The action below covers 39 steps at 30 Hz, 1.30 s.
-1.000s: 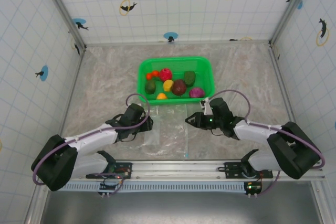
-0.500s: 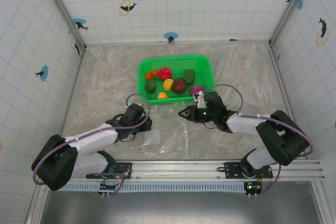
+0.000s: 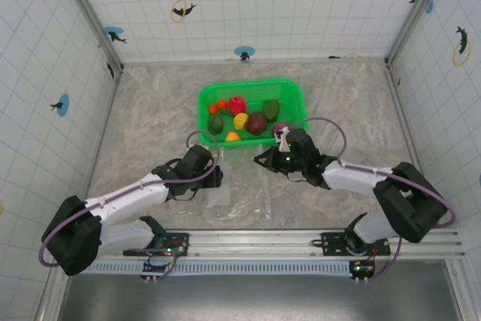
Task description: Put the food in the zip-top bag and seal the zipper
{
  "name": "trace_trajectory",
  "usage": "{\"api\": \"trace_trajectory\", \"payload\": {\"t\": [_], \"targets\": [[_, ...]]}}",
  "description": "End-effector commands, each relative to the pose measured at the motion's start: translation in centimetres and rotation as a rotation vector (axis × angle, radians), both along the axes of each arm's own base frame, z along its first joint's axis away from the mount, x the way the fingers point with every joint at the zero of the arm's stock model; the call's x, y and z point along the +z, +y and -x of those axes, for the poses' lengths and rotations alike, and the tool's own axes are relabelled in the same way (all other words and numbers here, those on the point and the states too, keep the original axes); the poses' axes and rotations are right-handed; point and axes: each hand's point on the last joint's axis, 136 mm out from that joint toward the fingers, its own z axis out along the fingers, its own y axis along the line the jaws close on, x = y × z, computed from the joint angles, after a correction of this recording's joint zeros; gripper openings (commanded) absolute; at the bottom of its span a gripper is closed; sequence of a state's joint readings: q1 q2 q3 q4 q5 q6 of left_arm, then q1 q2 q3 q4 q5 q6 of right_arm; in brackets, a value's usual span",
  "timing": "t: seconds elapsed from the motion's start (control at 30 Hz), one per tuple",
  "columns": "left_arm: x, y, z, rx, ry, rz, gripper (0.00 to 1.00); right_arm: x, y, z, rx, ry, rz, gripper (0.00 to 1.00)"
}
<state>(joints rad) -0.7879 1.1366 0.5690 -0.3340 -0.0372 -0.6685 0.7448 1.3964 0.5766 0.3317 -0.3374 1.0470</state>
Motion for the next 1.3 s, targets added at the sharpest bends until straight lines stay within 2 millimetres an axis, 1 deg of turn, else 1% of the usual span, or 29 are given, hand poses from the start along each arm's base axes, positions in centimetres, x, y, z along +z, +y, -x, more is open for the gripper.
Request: {"api": "trace_trajectory", "payload": {"t": [0.0,0.1,0.17,0.23,0.3,0.47,0.57,0.73,0.8,0.87,1.0,1.07,1.17,1.23,1.27], "targets": [[3.8,-1.9,0.9,-0.074,-0.044,-0.028,0.73,2.7,-0.7,-2.0,-0.196,-0.002,0.044,0.0],[6.4,-4.1,1.9,-0.117,-0.075,0.002,0.77,4.1,-0.6,-2.0,-0.282,0.002,0.047,0.0],[7.6,-5.4,2.6,-0.138,-0.093,0.026,0.79,5.0,-0.3,-1.8,-0.312,0.007,0.015,0.0],[8.4,-6.7,3.4,-0.172,-0.105,0.04,0.81,5.6,0.0,-1.6,-0.332,0.018,-0.012,0.0],[9.1,-7.6,3.6,-0.179,-0.131,0.031,0.83,6.2,0.1,-1.5,-0.347,0.018,-0.021,0.0],[9.3,-7.9,2.7,-0.122,-0.17,-0.011,0.89,7.5,0.3,-1.0,-0.381,0.015,-0.057,0.0],[9.4,-8.5,2.4,-0.111,-0.183,0.001,0.89,8.1,0.4,-0.7,-0.385,0.01,-0.076,0.0],[9.0,-9.6,1.8,-0.102,-0.178,-0.001,0.88,8.9,1.0,0.0,-0.372,0.0,-0.098,0.0],[9.4,-10.5,1.8,-0.115,-0.18,0.035,0.88,8.9,1.3,0.2,-0.366,0.0,-0.096,0.0],[9.7,-11.1,1.8,-0.122,-0.185,0.058,0.88,8.8,1.3,0.4,-0.364,-0.002,-0.095,0.0],[10.1,-11.4,1.9,-0.131,-0.186,0.071,0.85,8.5,1.1,0.5,-0.37,-0.015,-0.076,0.0],[10.5,-10.8,1.8,-0.116,-0.195,0.068,0.84,8.4,0.7,0.4,-0.382,-0.024,-0.068,0.0],[10.8,-9.0,2.0,-0.073,-0.208,0.072,0.82,8.1,0.4,0.4,-0.386,-0.022,-0.068,0.0],[10.8,-8.8,2.5,-0.081,-0.2,0.105,0.82,8.0,0.5,0.4,-0.384,-0.019,-0.073,0.0],[10.8,-9.0,2.8,-0.093,-0.192,0.125,0.82,8.0,0.6,0.4,-0.382,-0.016,-0.079,0.0]]}}
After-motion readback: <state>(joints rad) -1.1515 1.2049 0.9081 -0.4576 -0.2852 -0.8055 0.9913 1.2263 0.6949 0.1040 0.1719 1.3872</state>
